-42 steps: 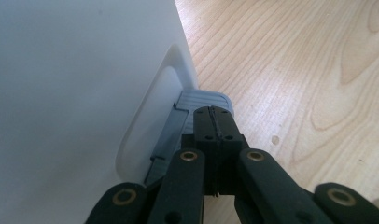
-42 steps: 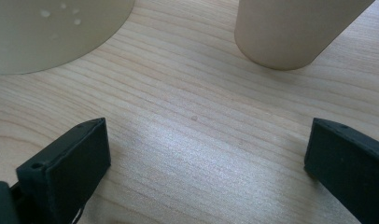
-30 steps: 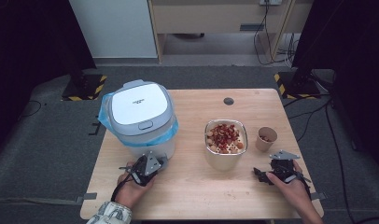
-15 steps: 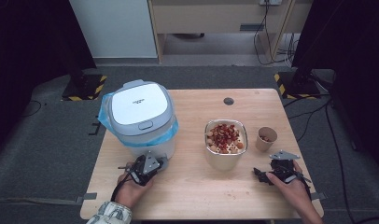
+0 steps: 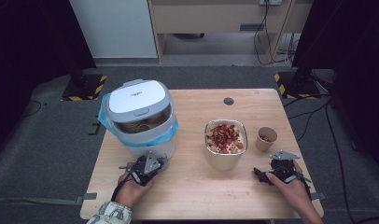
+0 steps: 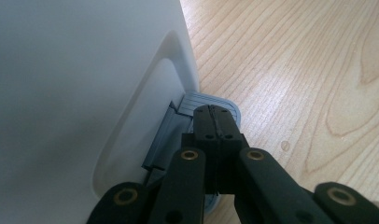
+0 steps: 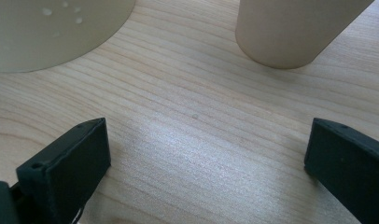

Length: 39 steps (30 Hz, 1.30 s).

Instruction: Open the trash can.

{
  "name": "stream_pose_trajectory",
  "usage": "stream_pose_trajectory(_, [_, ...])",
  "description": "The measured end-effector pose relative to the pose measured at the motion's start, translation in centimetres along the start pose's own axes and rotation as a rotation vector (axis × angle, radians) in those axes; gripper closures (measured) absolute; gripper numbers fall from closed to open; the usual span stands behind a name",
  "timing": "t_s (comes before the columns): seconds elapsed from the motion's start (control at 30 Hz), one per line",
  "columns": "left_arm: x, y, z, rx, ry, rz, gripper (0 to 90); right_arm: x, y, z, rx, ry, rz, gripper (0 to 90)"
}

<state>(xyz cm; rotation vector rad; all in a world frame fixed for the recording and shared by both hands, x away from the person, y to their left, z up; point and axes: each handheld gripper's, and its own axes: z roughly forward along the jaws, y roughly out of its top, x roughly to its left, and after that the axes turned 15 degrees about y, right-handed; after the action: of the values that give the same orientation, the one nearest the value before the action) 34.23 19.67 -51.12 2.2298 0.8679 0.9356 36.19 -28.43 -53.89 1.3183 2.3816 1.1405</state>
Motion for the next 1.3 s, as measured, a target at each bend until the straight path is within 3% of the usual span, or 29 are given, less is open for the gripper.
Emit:
stream_pose_trajectory(0.37, [-0.1, -0.2, 0.4, 0.04, -0.013, 0.017, 89.9, 0.0, 0.0, 0.0, -0.001, -0.001, 0.001, 0.5])
stream_pose_trajectory(0.83, [-0.1, -0.2, 0.4, 0.041, -0.014, 0.021, 89.9, 0.0, 0.0, 0.0, -0.001, -0.002, 0.006, 0.8])
stream_pose_trajectory(1.0, [-0.1, -0.2, 0.4, 0.041, -0.014, 0.023, 89.9, -0.2, 0.1, -0.4, -0.003, 0.006, -0.01, 6.4])
stream_pose_trajectory(1.3, [-0.1, -0.2, 0.4, 0.041, -0.013, 0.024, 89.9, -1.0, 0.6, -1.9, -0.099, -0.076, 0.002, 8.7])
